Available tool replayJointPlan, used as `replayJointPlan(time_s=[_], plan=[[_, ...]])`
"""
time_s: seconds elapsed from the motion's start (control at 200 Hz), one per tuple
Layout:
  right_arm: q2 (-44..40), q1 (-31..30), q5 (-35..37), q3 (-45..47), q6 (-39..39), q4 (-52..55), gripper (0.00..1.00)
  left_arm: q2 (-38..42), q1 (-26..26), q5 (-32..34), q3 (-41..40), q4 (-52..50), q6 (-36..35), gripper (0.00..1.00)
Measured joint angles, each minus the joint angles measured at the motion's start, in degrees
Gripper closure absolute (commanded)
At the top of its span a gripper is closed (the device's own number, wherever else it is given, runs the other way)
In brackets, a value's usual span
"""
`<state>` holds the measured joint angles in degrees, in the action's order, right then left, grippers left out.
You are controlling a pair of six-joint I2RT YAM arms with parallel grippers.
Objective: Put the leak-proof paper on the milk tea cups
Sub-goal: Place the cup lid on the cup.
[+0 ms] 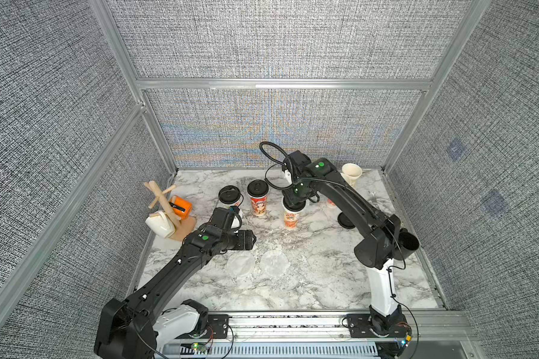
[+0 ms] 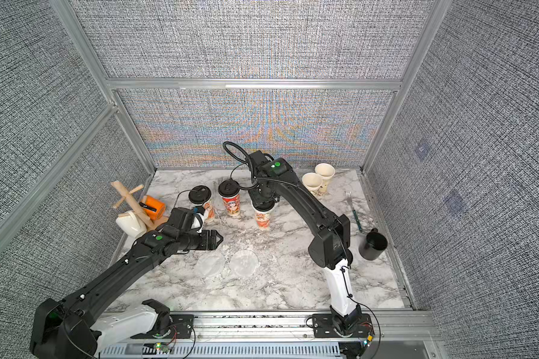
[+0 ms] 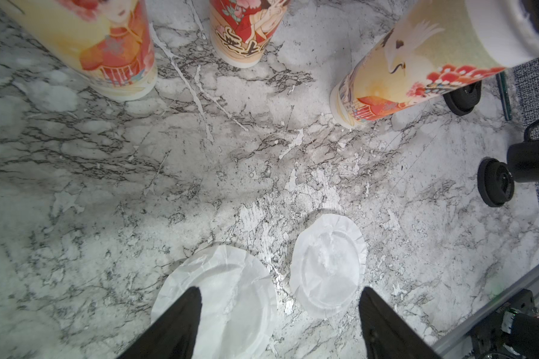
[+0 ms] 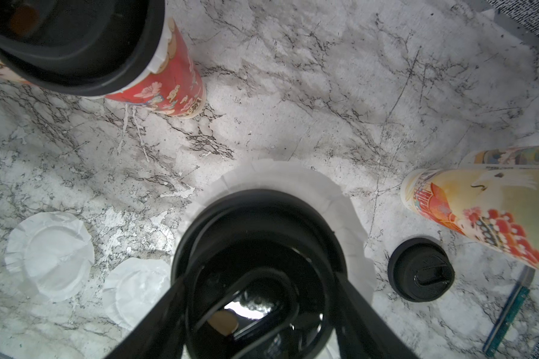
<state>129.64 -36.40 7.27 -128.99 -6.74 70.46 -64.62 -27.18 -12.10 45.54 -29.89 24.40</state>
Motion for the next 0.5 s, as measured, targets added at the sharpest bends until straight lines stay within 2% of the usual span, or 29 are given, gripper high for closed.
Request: replayJointPlan(time_s=[0.5], plan=[[0.7, -0.4, -0.1, 0.0, 0.0, -0.4, 0.33, 0.0, 0.0, 0.0, 0.0, 0.0, 0.0, 0.19]])
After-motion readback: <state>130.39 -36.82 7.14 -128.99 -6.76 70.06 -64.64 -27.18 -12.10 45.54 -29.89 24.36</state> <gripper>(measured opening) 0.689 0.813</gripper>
